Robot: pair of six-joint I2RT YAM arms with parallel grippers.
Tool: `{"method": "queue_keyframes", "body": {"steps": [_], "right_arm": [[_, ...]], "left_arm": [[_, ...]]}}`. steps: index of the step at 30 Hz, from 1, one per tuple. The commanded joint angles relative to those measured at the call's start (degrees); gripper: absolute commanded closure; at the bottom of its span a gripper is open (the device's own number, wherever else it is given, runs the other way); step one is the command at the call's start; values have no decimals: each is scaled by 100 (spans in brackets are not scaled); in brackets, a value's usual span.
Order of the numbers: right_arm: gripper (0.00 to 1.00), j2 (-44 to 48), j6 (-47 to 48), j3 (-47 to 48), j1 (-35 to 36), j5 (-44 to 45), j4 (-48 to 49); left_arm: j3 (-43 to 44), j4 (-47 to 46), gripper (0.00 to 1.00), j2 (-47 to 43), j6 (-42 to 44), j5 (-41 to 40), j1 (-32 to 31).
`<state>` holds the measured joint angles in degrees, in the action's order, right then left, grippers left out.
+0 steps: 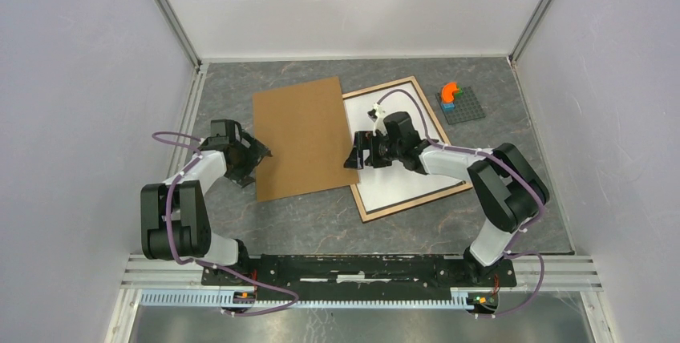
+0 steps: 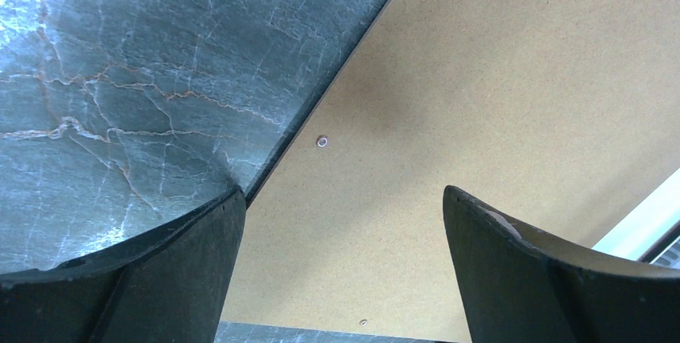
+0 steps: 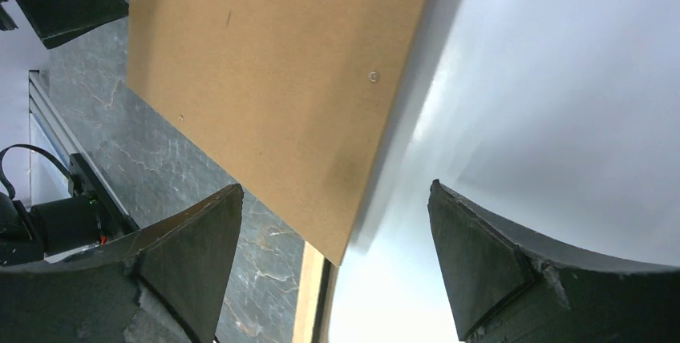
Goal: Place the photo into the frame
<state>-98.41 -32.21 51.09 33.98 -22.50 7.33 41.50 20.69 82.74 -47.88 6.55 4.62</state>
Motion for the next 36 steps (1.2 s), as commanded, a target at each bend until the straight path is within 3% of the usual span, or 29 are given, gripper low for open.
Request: {"method": "queue_keyframes", "body": {"steps": [1,6,14,17,28,32,36], "right_arm": [[9,113,260,-80,-195,-457,370],[17,-375,111,44,-269,-835,645],[35,-1024,-1017,-89,-304,-1534,2277],[46,-1102,-1423,-170,-296,-1560,2768],[66,-1278,-2867,-397,-211,-1564,4517],[65,-1014,-2904,-492,-102,-1507,4408],[70,-604,-2763,-714,-84,-1363,4098]], "left_arm": [[-277,286,0,255,-121,-39,-59],[-305,222,0,317,-119,35,-61],[-319,180,0,319,-58,141,-69],[-350,148,0,317,-46,191,-65],[-584,-84,0,220,-21,629,-93],[-649,-92,0,123,75,711,-97],[-674,-105,0,44,155,781,-94]]}}
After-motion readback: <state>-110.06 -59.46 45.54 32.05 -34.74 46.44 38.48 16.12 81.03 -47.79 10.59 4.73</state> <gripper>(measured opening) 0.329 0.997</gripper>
